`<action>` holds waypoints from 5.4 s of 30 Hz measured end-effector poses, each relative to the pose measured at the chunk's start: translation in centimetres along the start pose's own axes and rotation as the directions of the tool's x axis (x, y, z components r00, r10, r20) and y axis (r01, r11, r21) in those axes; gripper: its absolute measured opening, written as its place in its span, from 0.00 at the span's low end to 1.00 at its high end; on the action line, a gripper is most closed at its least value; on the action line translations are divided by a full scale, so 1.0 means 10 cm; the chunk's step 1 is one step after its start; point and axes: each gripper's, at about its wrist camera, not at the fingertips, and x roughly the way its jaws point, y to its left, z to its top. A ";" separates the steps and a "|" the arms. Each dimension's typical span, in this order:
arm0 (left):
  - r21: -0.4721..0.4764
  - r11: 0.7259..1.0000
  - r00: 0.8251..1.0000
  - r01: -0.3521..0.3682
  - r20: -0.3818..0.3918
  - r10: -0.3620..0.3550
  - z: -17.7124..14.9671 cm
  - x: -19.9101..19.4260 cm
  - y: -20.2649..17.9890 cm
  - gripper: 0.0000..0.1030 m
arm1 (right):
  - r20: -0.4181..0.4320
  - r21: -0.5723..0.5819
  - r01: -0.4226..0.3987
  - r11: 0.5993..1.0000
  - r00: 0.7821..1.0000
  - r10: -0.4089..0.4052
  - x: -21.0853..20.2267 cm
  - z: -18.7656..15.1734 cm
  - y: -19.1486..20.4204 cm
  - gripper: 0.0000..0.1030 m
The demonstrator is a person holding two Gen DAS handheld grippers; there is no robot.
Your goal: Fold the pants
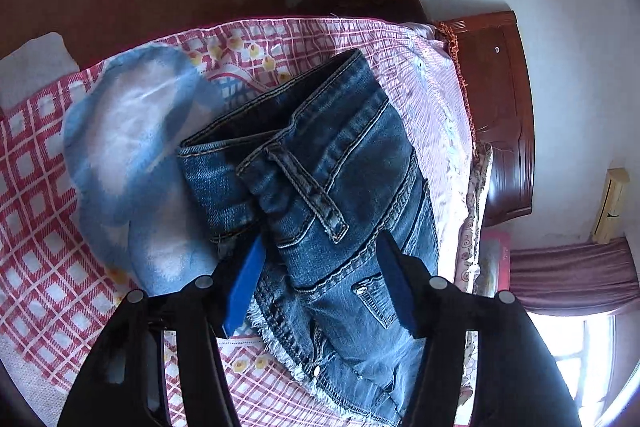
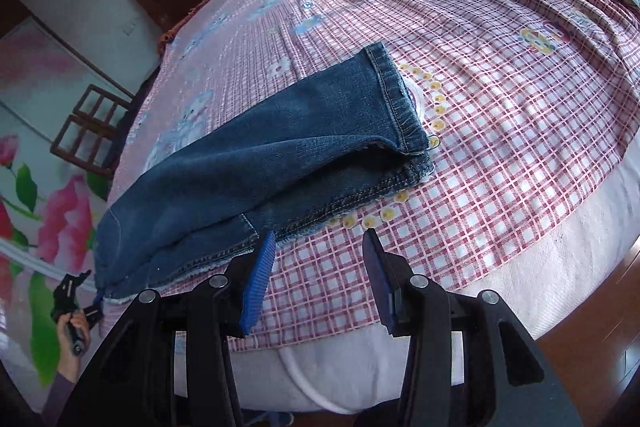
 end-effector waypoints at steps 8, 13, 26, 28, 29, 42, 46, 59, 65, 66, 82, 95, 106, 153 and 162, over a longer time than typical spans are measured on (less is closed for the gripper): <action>-0.017 1.000 1.000 -0.004 0.027 0.004 0.09 -0.03 -0.04 0.09 | 0.013 0.269 -0.149 0.952 0.988 0.151 0.09 -0.02 -0.26 0.46; 0.023 0.998 0.999 0.052 0.011 -0.052 0.19 -0.20 -0.24 0.09 | 0.101 0.442 -0.272 0.855 0.962 0.254 0.16 0.07 -0.48 0.55; 0.056 0.996 0.997 0.075 -0.019 -0.074 0.38 -0.28 -0.45 0.09 | 0.085 0.489 -0.256 0.834 0.965 0.247 0.70 0.43 -0.41 0.17; 0.044 0.995 0.996 0.085 -0.017 -0.084 0.39 -0.29 -0.43 0.09 | 0.040 0.437 -0.203 0.876 0.978 0.206 0.77 0.46 -0.32 0.02; 0.040 0.995 0.996 0.088 -0.015 -0.088 0.38 -0.30 -0.43 0.09 | 0.045 0.426 -0.206 0.881 0.977 0.207 0.76 0.46 -0.29 0.02; 0.052 0.999 1.000 0.013 -0.007 -0.013 0.21 -0.51 0.03 0.09 | -0.044 0.387 -0.141 0.911 0.984 0.171 0.68 0.27 -0.53 0.02; 0.012 1.000 1.000 -0.013 0.003 0.013 0.12 -0.44 0.25 0.09 | -0.052 0.378 -0.113 0.919 0.988 0.142 0.73 0.23 -0.54 0.01; 0.294 0.904 0.949 -0.311 0.147 0.279 0.05 -0.37 -0.10 0.34 | -0.116 0.216 -0.013 0.976 0.992 0.039 0.79 0.35 -0.22 0.02; 0.318 0.846 0.869 -0.427 0.404 0.287 -0.03 -0.84 -0.49 0.73 | -0.106 0.223 -0.027 0.974 0.993 0.052 0.83 0.36 -0.19 0.02; 0.362 0.847 0.888 -0.389 0.391 0.241 -0.07 -0.84 -0.59 0.76 | -0.104 0.226 -0.031 0.974 0.993 0.056 0.82 0.35 -0.25 0.02; 0.591 0.806 0.990 0.022 -0.125 0.065 -0.13 1.03 -1.32 0.72 | -0.112 0.233 -0.040 0.972 0.991 0.068 0.80 0.34 -0.37 0.02; 0.395 0.912 0.994 0.108 -0.073 -0.086 0.24 0.71 -1.22 0.98 | -0.117 0.250 -0.052 0.967 0.990 0.084 0.80 0.36 -0.39 0.02; 0.612 0.791 0.999 -0.029 -0.013 0.046 -0.32 -0.02 -1.46 0.98 | 0.073 0.385 -0.124 0.915 0.992 0.104 0.19 0.25 -0.81 0.38; 0.481 0.876 0.997 0.046 -0.073 -0.012 -1.39 -1.29 -0.71 0.98 | 0.118 -0.039 -0.287 0.957 0.950 0.290 0.40 0.24 1.91 0.15; 0.470 0.882 1.000 0.014 -0.020 -0.006 -1.25 -1.42 -0.62 0.98 | -0.074 -0.194 -0.195 0.961 0.980 0.184 1.28 -0.40 2.41 0.15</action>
